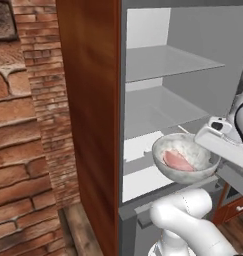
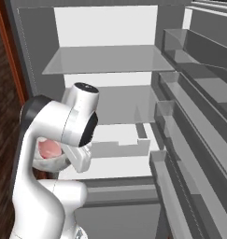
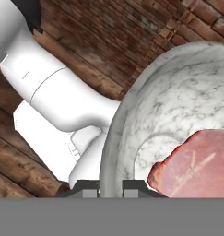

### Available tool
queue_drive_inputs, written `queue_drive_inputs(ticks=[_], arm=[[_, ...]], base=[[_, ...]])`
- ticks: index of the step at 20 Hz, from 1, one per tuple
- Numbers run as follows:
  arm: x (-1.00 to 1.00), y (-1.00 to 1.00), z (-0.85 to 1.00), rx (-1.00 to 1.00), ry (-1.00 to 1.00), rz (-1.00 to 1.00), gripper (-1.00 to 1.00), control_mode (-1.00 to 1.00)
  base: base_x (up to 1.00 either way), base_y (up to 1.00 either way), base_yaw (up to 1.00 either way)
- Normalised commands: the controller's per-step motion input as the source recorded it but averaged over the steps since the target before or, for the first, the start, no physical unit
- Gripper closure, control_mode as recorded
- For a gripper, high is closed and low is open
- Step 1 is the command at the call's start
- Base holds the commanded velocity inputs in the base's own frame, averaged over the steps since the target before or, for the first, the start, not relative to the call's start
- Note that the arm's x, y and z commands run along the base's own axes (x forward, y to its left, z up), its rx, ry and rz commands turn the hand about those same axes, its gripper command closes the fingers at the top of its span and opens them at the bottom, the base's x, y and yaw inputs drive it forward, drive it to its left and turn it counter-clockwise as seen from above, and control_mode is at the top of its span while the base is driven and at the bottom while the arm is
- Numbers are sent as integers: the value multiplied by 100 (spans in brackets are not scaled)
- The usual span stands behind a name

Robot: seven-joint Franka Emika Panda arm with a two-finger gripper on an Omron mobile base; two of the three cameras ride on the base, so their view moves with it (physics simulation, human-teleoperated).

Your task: Place one of the steaks on the plate and the other in the bowl. Then place the bowl in the fridge.

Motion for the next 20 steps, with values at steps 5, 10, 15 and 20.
queue_drive_inputs(ticks=[5, 10, 15, 20], arm=[[14, -5, -1, 0, 0, 0, 100, -100], [7, -21, -5, 5, -7, -10, 100, -100], [11, -2, 0, 14, -4, -27, 100, -100], [10, -4, 0, 11, -1, -46, 100, -100]], base=[[14, 0, 0], [0, 0, 0], [0, 0, 0], [0, 0, 0]])
